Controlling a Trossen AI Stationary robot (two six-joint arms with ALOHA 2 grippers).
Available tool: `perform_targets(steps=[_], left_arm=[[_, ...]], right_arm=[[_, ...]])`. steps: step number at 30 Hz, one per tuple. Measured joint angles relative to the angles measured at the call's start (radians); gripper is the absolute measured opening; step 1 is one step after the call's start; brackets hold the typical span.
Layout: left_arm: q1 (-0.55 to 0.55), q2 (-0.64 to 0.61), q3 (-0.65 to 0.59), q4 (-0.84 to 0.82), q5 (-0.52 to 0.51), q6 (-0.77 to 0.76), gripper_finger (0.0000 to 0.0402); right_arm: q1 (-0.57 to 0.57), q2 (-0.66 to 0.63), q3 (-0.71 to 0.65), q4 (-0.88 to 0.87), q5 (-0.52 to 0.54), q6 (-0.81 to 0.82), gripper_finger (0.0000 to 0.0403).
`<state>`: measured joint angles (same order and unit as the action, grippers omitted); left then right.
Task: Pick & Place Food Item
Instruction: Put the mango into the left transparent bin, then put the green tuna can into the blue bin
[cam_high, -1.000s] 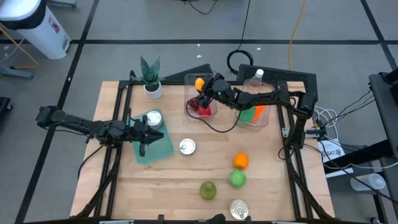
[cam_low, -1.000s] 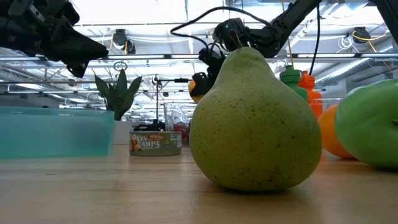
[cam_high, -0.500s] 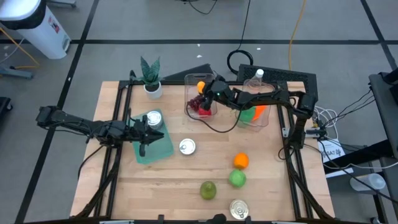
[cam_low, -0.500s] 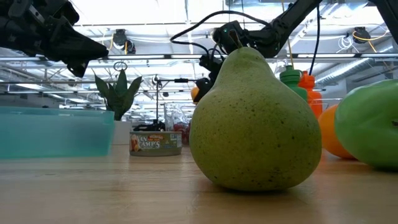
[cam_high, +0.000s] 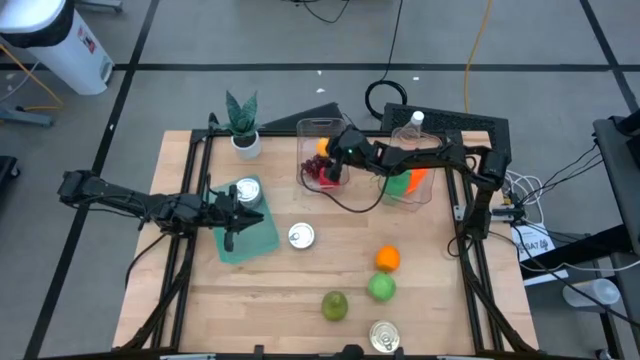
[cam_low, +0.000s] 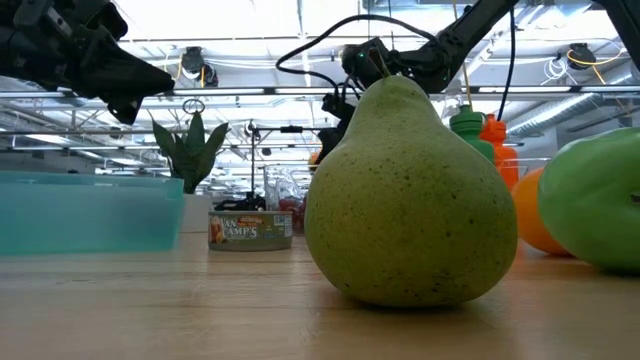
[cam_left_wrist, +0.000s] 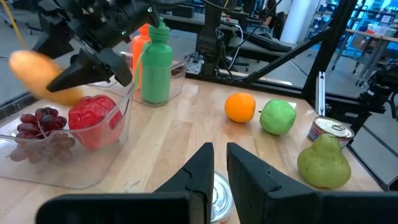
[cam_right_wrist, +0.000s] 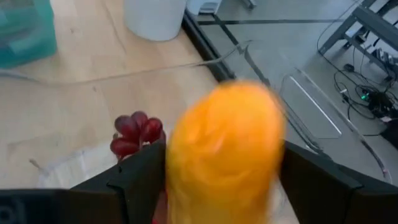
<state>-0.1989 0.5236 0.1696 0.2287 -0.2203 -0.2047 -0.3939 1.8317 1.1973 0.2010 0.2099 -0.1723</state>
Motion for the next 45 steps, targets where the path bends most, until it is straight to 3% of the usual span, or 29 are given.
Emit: perform_targets(steps=[8, 14, 18, 23, 27, 31, 37, 41, 45], left_arm=[[0.0, 0.0, 0.0, 0.001, 0.0, -0.014, 0.0051], [0.0, 0.0, 0.0, 0.0, 0.001, -0.018, 0.0051], [0.0, 0.0, 0.0, 0.0, 0.001, -0.014, 0.0051], [0.0, 0.0, 0.0, 0.0, 0.001, -0.014, 0.0051], [0.0, 0.0, 0.0, -0.001, 0.001, -0.015, 0.0051], [0.0, 0.0, 0.0, -0.011, 0.002, -0.015, 0.0051], [-0.002, 0.0, 0.0, 0.007, 0.019, -0.049, 0.0051], [-0.035, 0.055, 0.0, 0.012, 0.096, -0.121, 0.0051], [-0.095, 0.195, 0.055, 0.053, 0.083, -0.118, 0.0051]], right_arm=[[0.002, -0.031, -0.001, 0.008, 0.004, 0.056, 0.0321], [0.072, -0.152, -0.002, 0.021, 0.004, 0.008, 0.0298], [0.192, -0.284, 0.0, 0.018, 0.07, -0.059, 0.024], [0.372, -0.442, 0.0, -0.092, 0.205, -0.199, 0.0112], [0.475, -0.579, -0.028, -0.161, 0.013, -0.19, 0.0014], [0.555, -0.717, -0.161, -0.097, -0.054, -0.103, 0.0019], [0.642, -0.865, -0.51, 0.22, -0.058, -0.011, 0.0003], [0.648, -0.853, -0.694, 0.416, -0.051, 0.071, 0.0001], [0.627, -0.785, -0.759, 0.469, -0.038, 0.132, 0.0001]])
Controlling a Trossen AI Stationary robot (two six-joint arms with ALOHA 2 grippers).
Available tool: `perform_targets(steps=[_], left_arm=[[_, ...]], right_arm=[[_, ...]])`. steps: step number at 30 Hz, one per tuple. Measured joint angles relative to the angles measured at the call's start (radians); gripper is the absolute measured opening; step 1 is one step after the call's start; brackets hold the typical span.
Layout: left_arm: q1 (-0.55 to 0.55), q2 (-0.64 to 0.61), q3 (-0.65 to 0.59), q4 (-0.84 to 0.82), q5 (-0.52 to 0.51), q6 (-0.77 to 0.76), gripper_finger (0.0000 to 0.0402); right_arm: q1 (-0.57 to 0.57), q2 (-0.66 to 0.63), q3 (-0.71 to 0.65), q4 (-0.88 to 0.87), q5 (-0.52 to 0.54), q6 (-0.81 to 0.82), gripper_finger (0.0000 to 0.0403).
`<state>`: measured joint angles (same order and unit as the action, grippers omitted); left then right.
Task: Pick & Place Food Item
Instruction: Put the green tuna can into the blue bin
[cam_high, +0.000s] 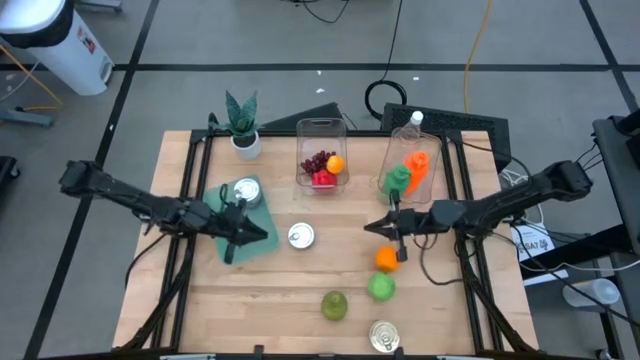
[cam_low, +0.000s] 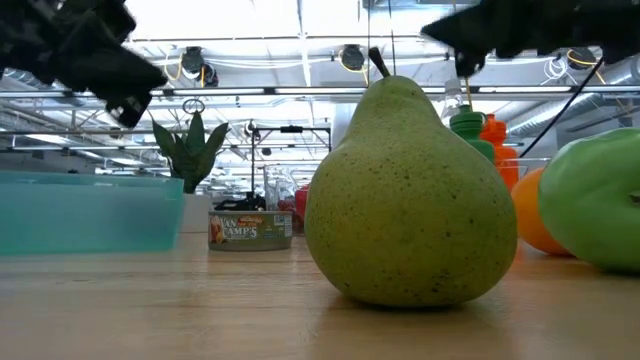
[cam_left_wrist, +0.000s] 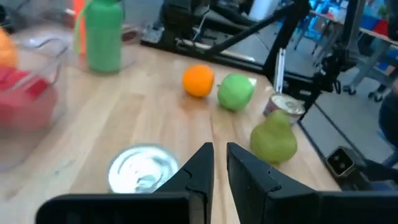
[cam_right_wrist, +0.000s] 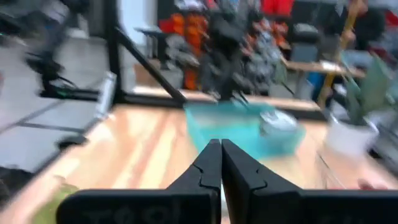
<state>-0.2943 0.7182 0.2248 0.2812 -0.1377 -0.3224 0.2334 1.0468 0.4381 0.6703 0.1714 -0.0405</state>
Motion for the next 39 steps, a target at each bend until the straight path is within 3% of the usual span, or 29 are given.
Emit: perform_targets(steps=[7, 13, 18, 24, 33, 39], left_arm=[[-0.085, 0.365, 0.235, -0.099, -0.019, 0.09, 0.0051], [-0.062, 0.664, 0.459, -0.286, -0.021, 0.13, 0.0051], [-0.035, 0.818, 0.57, -0.338, -0.053, 0.169, 0.0051], [-0.012, 0.884, 0.621, -0.368, -0.257, 0.149, 0.0051], [0.028, 0.886, 0.621, -0.509, -0.153, 0.05, 0.0051], [0.029, 0.891, 0.621, -0.485, -0.133, 0.056, 0.0051]], right_arm=[[-0.051, 0.114, 0.023, -0.089, 0.009, 0.031, 0.0001], [-0.063, 0.193, 0.032, -0.065, 0.008, 0.005, 0.0001], [-0.063, 0.233, 0.032, 0.014, 0.007, -0.008, 0.0001], [-0.063, 0.244, 0.032, 0.051, 0.007, -0.009, 0.0001], [-0.063, 0.244, 0.032, 0.04, 0.007, 0.014, 0.0002], [-0.063, 0.244, 0.032, 0.036, 0.007, 0.013, 0.0001]])
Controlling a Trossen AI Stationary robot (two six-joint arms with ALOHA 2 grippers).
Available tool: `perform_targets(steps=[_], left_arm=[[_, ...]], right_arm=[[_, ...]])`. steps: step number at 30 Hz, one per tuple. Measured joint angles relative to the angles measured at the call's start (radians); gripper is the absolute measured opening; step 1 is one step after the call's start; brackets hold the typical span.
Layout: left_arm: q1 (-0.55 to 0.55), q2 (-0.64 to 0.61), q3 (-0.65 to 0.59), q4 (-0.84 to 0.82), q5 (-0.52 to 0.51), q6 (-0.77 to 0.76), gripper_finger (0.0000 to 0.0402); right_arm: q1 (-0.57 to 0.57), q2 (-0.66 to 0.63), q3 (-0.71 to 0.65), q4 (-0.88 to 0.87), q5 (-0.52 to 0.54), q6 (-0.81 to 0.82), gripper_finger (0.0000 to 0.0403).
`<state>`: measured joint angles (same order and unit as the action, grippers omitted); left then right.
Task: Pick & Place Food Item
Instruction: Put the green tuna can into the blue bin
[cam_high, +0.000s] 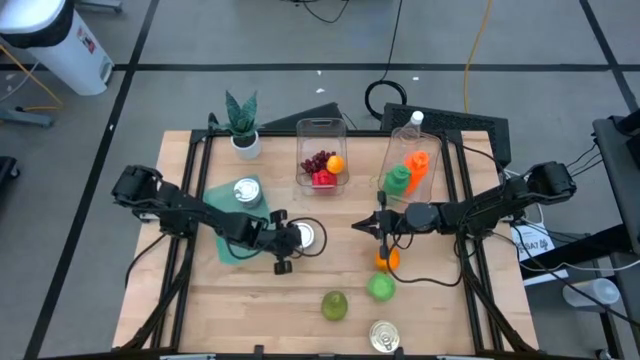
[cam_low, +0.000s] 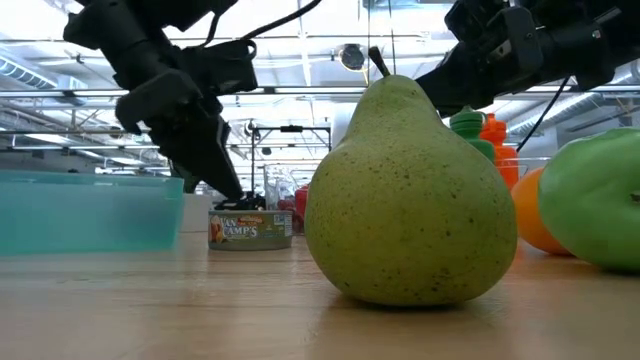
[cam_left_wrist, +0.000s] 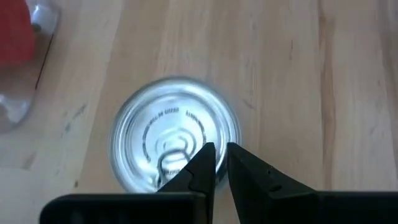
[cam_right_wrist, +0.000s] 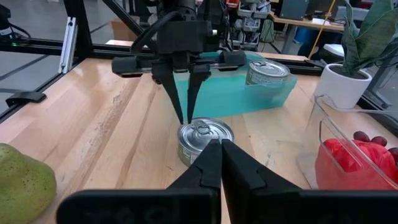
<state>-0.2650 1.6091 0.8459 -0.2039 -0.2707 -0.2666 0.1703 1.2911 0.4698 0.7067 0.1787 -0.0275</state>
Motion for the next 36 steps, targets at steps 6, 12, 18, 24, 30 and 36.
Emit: perform_targets(steps=[6, 12, 18, 24, 30, 36], left_arm=[[0.032, 0.081, 0.003, 0.093, 0.012, 0.027, 0.0051], [0.082, 0.165, 0.031, 0.182, 0.095, 0.053, 0.0051], [0.085, 0.235, 0.092, 0.234, 0.158, 0.116, 0.0051], [0.07, 0.228, 0.12, 0.229, 0.112, 0.149, 0.0051], [0.017, 0.137, 0.12, 0.208, 0.034, 0.174, 0.0051], [-0.033, 0.048, 0.114, 0.147, -0.104, 0.205, 0.0051]], right_arm=[[0.0, 0.0, 0.0, 0.0, 0.001, -0.006, 0.0001], [0.0, 0.0, 0.0, 0.0, 0.0, -0.01, 0.0001], [0.0, 0.0, 0.0, -0.003, 0.0, -0.014, 0.0002], [0.0, 0.0, 0.0, -0.046, 0.0, -0.04, 0.0004], [0.0, 0.0, 0.0, -0.061, 0.001, -0.041, 0.0005], [0.0, 0.0, 0.024, -0.117, 0.002, -0.038, 0.0004]])
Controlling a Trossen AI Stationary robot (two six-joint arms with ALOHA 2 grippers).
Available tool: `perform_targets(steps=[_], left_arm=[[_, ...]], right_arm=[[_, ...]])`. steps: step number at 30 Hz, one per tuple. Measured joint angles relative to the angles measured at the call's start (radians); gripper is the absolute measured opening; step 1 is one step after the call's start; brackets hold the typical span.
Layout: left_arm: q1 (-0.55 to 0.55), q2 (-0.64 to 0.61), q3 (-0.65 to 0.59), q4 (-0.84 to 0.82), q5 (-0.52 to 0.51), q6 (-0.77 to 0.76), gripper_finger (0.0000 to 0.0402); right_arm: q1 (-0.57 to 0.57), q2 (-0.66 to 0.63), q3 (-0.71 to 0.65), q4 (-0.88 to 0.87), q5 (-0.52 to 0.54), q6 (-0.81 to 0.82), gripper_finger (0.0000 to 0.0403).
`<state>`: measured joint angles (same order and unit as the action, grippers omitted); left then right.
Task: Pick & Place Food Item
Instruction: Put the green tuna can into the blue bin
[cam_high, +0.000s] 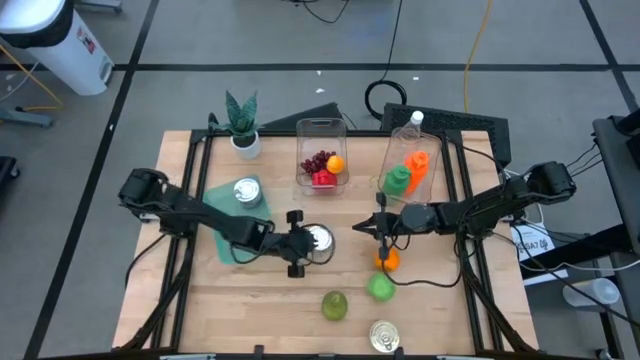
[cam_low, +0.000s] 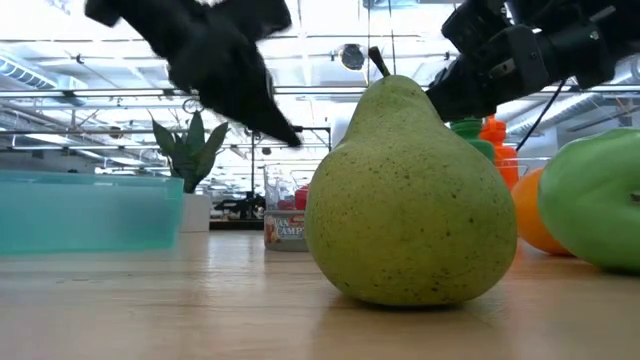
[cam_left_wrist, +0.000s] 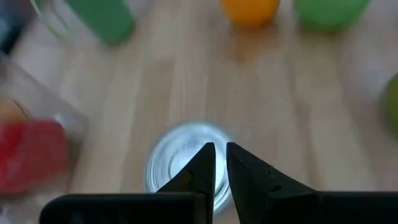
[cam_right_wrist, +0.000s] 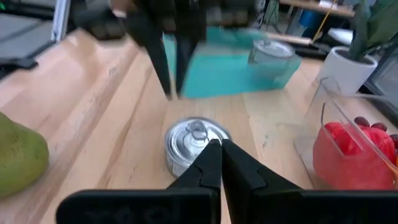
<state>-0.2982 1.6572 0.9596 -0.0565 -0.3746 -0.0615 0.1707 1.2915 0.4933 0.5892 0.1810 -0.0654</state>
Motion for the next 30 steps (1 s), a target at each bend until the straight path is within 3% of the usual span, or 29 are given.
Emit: perform_targets(steps=[4, 8, 12, 16, 23, 27, 30], left_arm=[[-0.027, -0.167, -0.102, 0.076, -0.011, 0.003, 0.0051], [-0.044, -0.392, -0.306, 0.269, 0.002, 0.018, 0.0051], [-0.063, -0.626, -0.504, 0.379, 0.008, -0.014, 0.0051], [-0.08, -0.819, -0.62, 0.38, -0.026, -0.03, 0.0051], [-0.111, -0.982, -0.703, 0.344, -0.028, -0.028, 0.0051], [-0.117, -1.003, -0.706, 0.315, -0.027, -0.045, 0.0051], [-0.117, -1.004, -0.706, 0.314, -0.027, -0.046, 0.0051]], right_arm=[[-0.002, 0.029, 0.094, -0.116, 0.003, -0.009, 0.0004], [-0.003, 0.079, 0.206, -0.196, -0.004, -0.047, 0.0004], [-0.007, 0.161, 0.354, -0.407, -0.029, -0.067, 0.0004], [-0.009, 0.257, 0.524, -0.626, -0.029, -0.088, 0.0004], [-0.036, 0.447, 0.791, -0.911, -0.056, -0.078, 0.0004], [-0.05, 0.556, 0.919, -1.043, -0.052, -0.095, 0.0012], [-0.039, 0.606, 0.956, -1.036, -0.052, -0.151, 0.004]])
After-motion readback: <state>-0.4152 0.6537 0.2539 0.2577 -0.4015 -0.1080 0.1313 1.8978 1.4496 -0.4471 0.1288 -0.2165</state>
